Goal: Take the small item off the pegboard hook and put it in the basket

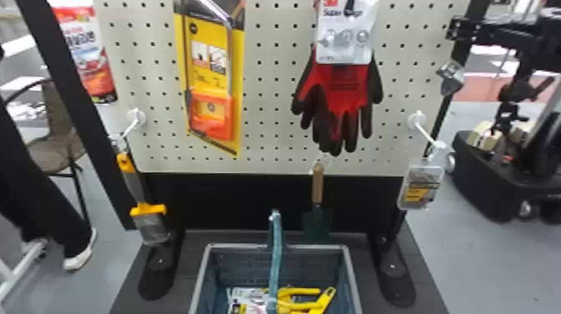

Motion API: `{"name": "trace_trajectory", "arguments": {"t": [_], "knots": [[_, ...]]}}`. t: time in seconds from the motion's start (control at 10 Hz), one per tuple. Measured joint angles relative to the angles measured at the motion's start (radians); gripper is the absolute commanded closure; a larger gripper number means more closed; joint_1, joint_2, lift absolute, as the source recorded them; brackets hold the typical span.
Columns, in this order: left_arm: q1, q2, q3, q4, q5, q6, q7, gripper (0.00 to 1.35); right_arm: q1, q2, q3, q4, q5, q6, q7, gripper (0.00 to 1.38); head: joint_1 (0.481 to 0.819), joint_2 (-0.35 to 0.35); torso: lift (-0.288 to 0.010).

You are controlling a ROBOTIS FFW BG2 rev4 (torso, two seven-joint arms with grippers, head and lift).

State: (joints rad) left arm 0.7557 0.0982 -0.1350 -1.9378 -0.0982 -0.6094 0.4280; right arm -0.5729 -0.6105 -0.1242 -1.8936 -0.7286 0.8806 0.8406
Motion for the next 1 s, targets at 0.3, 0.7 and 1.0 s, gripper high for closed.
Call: {"name": "trace_trajectory", "arguments": {"t": [0.3,0.7,1.0], "knots": [[-0.001,0.0,-0.001,0.0,0.0,0.0,0.0,0.12,-0.002,0.0,0.0,0.0,0.0,0.0,-0.001,1.27,0.549,0.0,-0.1],[0.002,0.0,0.0,0.0,0.001,0.0,0.0,0.12,-0.009,-0.002,-0.003,-0.024,0.002,0.0,-0.005,1.27,0.549,0.0,-0.1],[0.004,0.0,0.001,0.0,0.003,0.002,0.0,0.12,-0.005,-0.002,-0.025,-0.071,0.017,0.001,-0.009,1.27,0.549,0.0,-0.1]]}}
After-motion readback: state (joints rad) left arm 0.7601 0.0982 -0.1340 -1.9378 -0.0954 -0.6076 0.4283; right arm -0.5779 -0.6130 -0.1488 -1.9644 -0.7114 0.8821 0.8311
